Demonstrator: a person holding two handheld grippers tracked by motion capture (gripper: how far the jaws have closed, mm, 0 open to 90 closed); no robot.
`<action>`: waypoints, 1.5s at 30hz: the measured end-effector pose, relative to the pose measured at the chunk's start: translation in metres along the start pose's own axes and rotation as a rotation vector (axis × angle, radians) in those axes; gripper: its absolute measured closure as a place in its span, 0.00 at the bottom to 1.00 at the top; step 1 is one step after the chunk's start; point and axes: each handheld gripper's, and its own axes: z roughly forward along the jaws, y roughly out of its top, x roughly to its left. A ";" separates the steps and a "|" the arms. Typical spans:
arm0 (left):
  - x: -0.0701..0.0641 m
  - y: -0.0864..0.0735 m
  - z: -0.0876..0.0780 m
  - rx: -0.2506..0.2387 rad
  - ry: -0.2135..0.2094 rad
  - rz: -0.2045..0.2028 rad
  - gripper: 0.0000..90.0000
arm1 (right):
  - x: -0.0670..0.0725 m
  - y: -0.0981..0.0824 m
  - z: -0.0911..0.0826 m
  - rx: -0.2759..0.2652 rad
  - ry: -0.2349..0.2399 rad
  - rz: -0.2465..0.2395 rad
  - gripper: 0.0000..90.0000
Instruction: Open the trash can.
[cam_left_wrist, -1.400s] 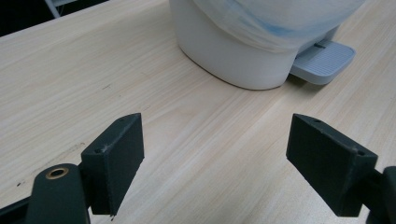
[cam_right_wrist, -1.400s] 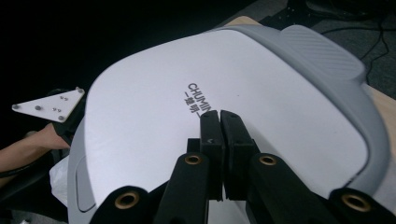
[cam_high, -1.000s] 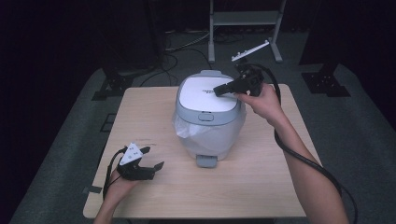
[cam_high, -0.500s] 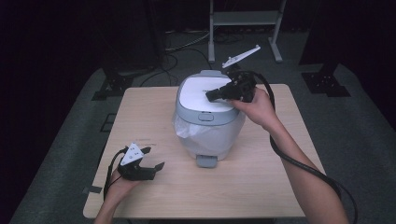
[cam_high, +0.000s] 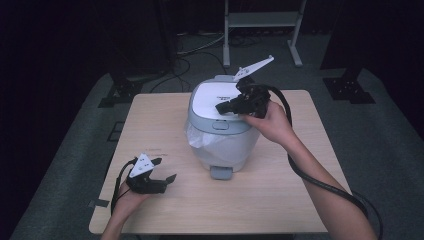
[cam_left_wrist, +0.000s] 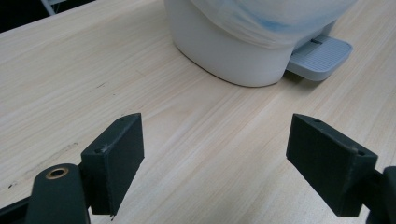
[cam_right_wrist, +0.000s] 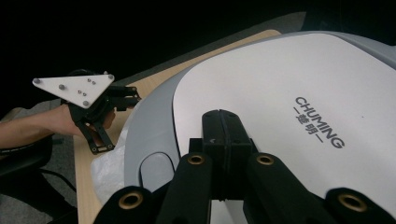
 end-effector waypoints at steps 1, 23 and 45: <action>0.000 0.000 0.000 0.001 0.000 0.001 0.20 | 0.000 0.000 0.000 0.000 0.000 0.000 1.00; 0.000 -0.001 0.002 0.007 -0.001 0.003 0.20 | 0.013 0.004 -0.013 0.019 -0.120 -0.053 0.80; 0.004 0.000 0.007 0.007 -0.010 0.006 0.20 | -0.030 -0.047 -0.082 -0.015 -0.221 0.093 0.58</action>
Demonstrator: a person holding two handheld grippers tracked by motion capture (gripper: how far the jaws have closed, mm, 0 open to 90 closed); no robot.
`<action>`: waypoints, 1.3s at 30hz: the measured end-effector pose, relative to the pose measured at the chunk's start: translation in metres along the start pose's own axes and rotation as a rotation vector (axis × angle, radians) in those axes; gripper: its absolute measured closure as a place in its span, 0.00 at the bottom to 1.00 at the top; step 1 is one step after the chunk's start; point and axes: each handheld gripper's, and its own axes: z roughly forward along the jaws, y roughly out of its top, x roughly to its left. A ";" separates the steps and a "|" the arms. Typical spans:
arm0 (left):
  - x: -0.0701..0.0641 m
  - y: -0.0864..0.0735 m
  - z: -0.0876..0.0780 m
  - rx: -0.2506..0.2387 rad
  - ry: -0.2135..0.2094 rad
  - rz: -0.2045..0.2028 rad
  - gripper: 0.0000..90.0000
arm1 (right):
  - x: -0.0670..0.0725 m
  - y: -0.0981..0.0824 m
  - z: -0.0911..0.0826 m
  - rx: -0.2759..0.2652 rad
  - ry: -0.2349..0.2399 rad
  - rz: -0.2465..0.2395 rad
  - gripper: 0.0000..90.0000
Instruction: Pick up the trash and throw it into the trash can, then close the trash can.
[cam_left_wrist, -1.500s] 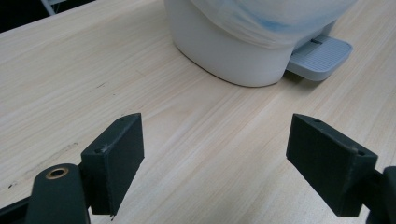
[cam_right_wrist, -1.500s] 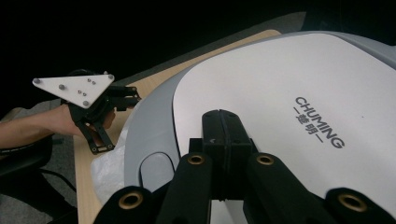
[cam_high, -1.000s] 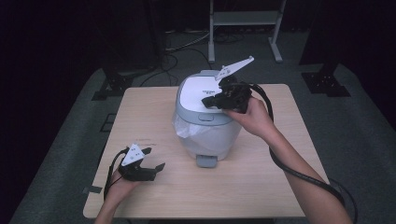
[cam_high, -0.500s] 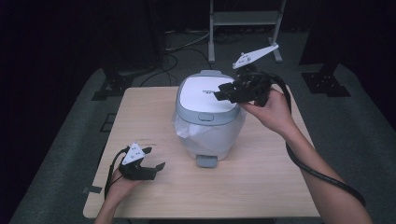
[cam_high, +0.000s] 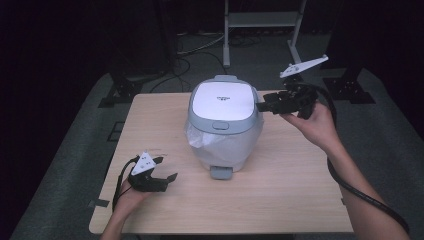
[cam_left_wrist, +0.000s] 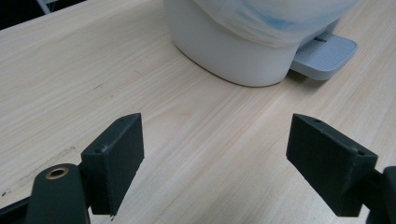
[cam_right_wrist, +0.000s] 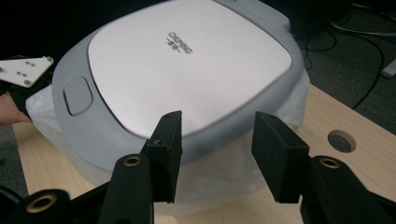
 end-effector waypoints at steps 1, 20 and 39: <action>0.000 0.000 0.000 -0.005 0.002 -0.007 0.20 | -0.006 -0.008 -0.003 -0.013 0.006 0.020 0.58; -0.001 -0.001 -0.002 -0.001 0.006 -0.006 0.20 | -0.034 -0.051 -0.009 -0.004 -0.019 0.117 0.54; -0.001 -0.002 0.002 0.003 0.010 -0.016 0.20 | -0.052 -0.101 0.010 0.051 -0.036 0.189 0.50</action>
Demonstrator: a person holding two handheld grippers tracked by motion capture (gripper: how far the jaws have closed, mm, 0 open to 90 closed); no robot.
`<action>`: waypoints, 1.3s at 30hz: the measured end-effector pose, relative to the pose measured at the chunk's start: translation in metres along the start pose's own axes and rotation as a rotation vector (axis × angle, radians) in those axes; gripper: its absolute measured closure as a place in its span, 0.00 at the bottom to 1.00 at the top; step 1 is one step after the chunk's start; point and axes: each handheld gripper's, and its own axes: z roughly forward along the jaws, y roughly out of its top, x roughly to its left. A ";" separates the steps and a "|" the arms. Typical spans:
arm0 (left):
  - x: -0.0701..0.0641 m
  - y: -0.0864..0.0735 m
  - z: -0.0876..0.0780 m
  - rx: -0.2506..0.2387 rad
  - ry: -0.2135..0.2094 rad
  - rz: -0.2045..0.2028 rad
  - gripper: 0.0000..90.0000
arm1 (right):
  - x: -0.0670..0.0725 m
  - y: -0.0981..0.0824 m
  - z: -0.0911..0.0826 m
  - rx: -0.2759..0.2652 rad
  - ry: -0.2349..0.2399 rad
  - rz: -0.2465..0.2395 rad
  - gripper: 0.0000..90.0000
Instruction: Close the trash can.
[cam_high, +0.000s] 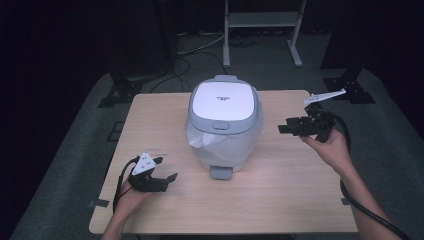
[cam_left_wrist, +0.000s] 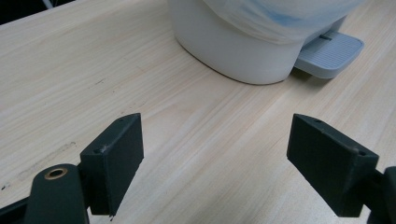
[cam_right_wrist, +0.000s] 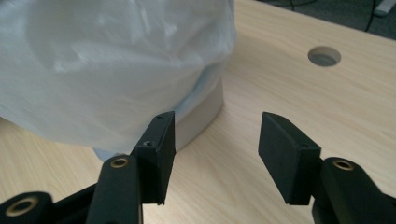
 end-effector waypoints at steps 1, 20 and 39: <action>0.000 0.000 -0.001 0.001 0.000 0.001 0.20 | -0.001 -0.003 0.001 0.003 -0.004 0.004 0.49; -0.002 -0.004 -0.007 0.006 0.025 -0.008 0.18 | -0.001 -0.036 0.015 0.044 0.000 0.027 0.47; -0.003 -0.003 -0.004 0.009 0.020 -0.002 0.18 | -0.004 -0.069 0.026 0.066 0.007 0.061 0.45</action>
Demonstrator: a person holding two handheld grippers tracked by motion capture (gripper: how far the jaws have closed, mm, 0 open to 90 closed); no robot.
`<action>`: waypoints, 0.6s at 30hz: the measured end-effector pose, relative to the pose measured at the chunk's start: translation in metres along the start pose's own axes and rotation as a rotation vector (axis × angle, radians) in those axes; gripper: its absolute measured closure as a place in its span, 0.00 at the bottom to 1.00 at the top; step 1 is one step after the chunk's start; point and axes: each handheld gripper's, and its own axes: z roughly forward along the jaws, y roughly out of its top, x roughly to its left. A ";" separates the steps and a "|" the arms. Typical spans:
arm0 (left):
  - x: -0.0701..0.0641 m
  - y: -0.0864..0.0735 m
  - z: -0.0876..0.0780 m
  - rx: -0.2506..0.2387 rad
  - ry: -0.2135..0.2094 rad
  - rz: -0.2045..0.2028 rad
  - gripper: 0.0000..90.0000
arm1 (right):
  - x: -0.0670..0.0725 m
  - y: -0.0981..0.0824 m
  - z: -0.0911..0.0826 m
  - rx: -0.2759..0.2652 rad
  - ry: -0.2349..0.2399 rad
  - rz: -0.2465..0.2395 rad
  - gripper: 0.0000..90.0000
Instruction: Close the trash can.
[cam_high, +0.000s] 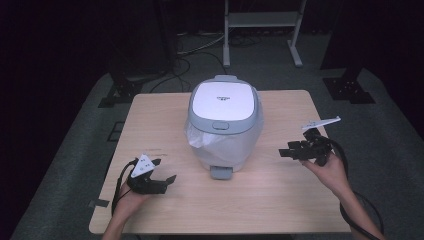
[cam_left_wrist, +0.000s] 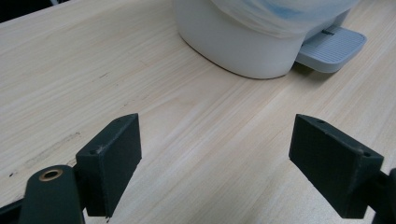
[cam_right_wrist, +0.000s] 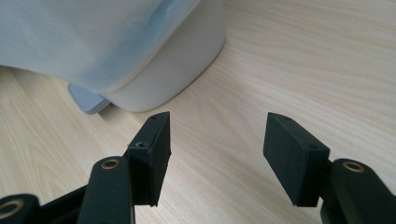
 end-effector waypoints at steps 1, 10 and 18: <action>0.000 0.000 0.000 0.000 0.000 -0.001 0.18 | 0.000 -0.001 0.001 0.002 -0.001 0.000 0.45; 0.000 0.000 -0.001 0.001 0.002 0.002 0.18 | -0.001 -0.015 0.004 0.003 0.001 0.014 0.45; -0.001 0.000 0.000 0.001 0.002 0.001 0.18 | -0.002 -0.027 0.005 0.008 0.005 0.029 0.45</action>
